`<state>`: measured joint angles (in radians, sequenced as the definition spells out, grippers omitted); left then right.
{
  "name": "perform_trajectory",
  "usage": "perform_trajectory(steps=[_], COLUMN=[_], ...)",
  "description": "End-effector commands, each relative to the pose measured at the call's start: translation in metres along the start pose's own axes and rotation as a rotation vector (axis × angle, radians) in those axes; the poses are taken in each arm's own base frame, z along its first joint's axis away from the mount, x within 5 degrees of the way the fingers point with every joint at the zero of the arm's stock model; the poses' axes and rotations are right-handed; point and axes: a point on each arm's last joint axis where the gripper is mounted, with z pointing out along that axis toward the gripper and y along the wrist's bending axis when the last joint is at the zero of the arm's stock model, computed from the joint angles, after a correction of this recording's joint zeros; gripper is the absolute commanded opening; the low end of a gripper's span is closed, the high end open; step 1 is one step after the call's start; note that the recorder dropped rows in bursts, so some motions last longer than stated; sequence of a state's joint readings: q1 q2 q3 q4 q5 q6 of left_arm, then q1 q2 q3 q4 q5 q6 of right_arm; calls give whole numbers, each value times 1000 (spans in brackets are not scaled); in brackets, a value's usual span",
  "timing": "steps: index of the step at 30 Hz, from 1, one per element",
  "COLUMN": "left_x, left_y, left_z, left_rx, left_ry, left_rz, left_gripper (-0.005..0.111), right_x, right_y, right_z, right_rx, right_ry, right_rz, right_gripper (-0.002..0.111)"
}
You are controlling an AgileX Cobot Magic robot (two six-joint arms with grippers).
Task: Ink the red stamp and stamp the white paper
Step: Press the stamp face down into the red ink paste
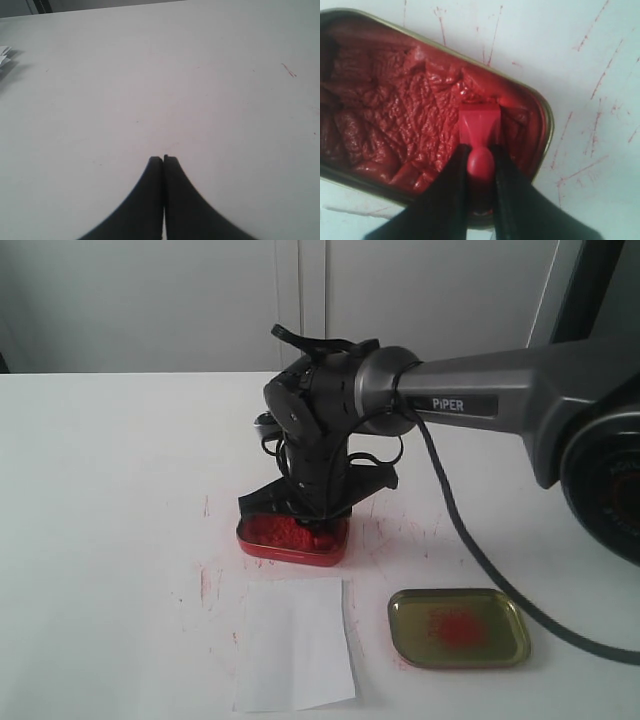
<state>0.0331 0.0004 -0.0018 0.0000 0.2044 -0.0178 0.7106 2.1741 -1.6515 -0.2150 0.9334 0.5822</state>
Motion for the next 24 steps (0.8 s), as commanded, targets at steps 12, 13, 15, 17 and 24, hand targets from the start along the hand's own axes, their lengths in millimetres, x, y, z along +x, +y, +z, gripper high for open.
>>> perform_trajectory(steps=[12,13,15,17,24], left_x=[0,0,0,0,0], left_y=[-1,-1,-1,-1,-1], left_z=[0,0,0,0,0], left_rx=[8,8,8,8,8], left_ry=[-1,-1,-1,-1,-1], left_rz=[-7,-7,-7,-7,-7], left_gripper=[0,0,0,0,0], right_x=[-3,-4,-4,-4,-4], right_y=[-5,-4,-4,-4,-4], right_z=[-20,-19,-19,-19,-19], right_rx=[-16,-17,-17,-18,-19], right_ry=[-41,-42,-42,-43,-45], right_rz=[13,13,13,13,13], right_gripper=[0,0,0,0,0])
